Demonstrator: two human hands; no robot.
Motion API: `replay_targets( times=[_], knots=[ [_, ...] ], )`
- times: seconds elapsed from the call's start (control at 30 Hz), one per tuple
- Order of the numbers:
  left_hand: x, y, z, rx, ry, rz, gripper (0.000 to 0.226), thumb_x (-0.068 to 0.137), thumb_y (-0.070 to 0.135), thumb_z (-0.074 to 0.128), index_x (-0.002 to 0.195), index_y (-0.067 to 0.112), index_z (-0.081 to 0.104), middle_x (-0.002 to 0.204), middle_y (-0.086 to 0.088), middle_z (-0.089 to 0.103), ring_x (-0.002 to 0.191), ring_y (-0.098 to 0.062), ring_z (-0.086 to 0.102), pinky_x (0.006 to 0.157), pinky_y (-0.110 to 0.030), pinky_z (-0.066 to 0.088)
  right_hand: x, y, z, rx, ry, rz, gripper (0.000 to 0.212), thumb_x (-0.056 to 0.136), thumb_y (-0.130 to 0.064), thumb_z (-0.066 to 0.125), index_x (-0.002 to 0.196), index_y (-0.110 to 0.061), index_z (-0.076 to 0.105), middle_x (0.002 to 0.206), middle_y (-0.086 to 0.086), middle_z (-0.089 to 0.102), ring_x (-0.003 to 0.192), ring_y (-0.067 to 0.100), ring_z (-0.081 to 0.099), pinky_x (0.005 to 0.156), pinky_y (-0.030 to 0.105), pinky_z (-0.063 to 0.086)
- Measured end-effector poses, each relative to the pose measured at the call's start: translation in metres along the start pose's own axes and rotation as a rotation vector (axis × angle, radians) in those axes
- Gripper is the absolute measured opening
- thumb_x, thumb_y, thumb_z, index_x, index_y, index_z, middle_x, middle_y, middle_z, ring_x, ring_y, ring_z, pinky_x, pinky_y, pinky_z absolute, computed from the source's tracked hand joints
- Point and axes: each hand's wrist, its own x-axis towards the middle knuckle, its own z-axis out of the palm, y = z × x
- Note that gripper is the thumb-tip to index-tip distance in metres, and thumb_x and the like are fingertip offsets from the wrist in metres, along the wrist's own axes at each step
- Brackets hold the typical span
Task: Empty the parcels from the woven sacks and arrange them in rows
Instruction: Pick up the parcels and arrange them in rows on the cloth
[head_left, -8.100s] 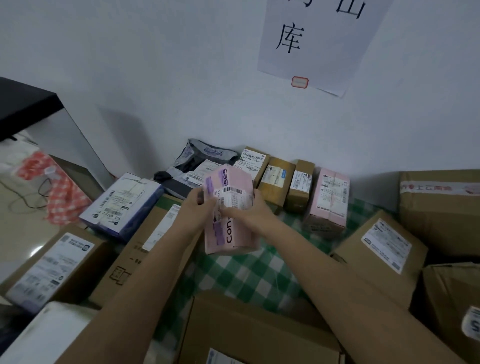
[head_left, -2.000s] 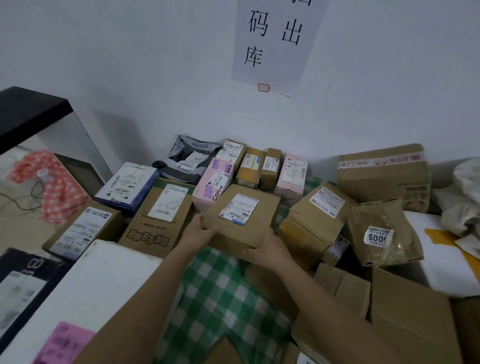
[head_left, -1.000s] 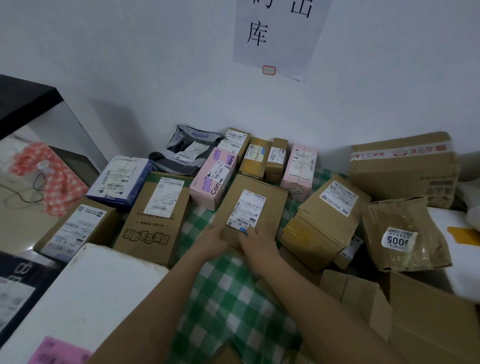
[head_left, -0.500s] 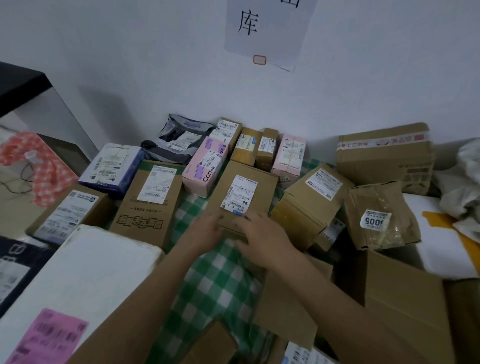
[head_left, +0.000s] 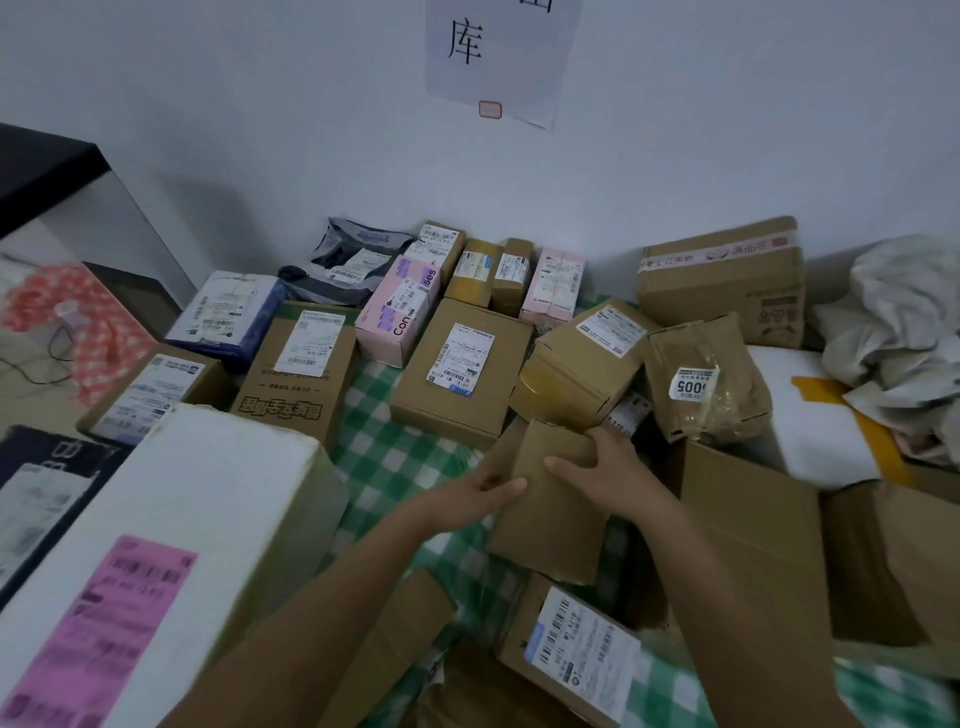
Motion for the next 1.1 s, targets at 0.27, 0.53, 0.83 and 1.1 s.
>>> replay_targets(
  times=[0.27, 0.53, 0.83, 1.1],
  knots=[
    [-0.005, -0.011, 0.019, -0.365, 0.017, -0.069, 0.086, 0.086, 0.057, 0.051, 0.149, 0.022, 0.004, 0.143, -0.009, 0.041, 0.117, -0.021, 0.052, 0.084, -0.023, 0.05, -0.006, 0.004, 0.019, 0.324, 0.086, -0.027, 0.088, 0.076, -0.056, 0.072, 0.147, -0.026, 0.029, 0.147, 0.003, 0.035, 0.127, 0.023, 0.043, 0.091, 0.037, 0.044],
    [-0.017, -0.015, -0.026, -0.408, 0.439, 0.056, 0.101, 0.063, 0.059, 0.077, 0.137, 0.03, 0.014, 0.135, -0.003, 0.038, 0.119, -0.025, 0.049, 0.092, -0.04, 0.052, -0.006, -0.019, 0.025, 0.566, 0.191, -0.165, 0.055, 0.098, -0.053, 0.04, 0.145, -0.026, 0.035, 0.141, -0.006, 0.04, 0.122, 0.012, 0.042, 0.087, 0.026, 0.046],
    [-0.011, -0.016, -0.07, 0.584, 1.227, -0.051, 0.104, 0.058, 0.049, 0.077, 0.139, 0.007, 0.027, 0.129, -0.02, 0.035, 0.116, -0.038, 0.038, 0.096, -0.047, 0.037, 0.011, -0.072, 0.047, 0.47, -0.003, -0.262, 0.062, 0.094, -0.058, 0.045, 0.147, -0.029, 0.032, 0.148, -0.005, 0.036, 0.122, 0.01, 0.044, 0.089, 0.024, 0.039],
    [0.014, -0.055, -0.059, 1.093, 1.438, 0.406, 0.078, 0.069, 0.038, 0.075, 0.13, 0.009, 0.037, 0.125, -0.013, 0.038, 0.114, -0.031, 0.04, 0.097, -0.054, 0.043, 0.044, -0.109, 0.062, 1.243, -0.3, 0.063, 0.118, 0.037, -0.075, 0.081, 0.138, -0.031, 0.038, 0.13, 0.012, 0.052, 0.113, 0.033, 0.056, 0.079, 0.047, 0.058]
  ],
)
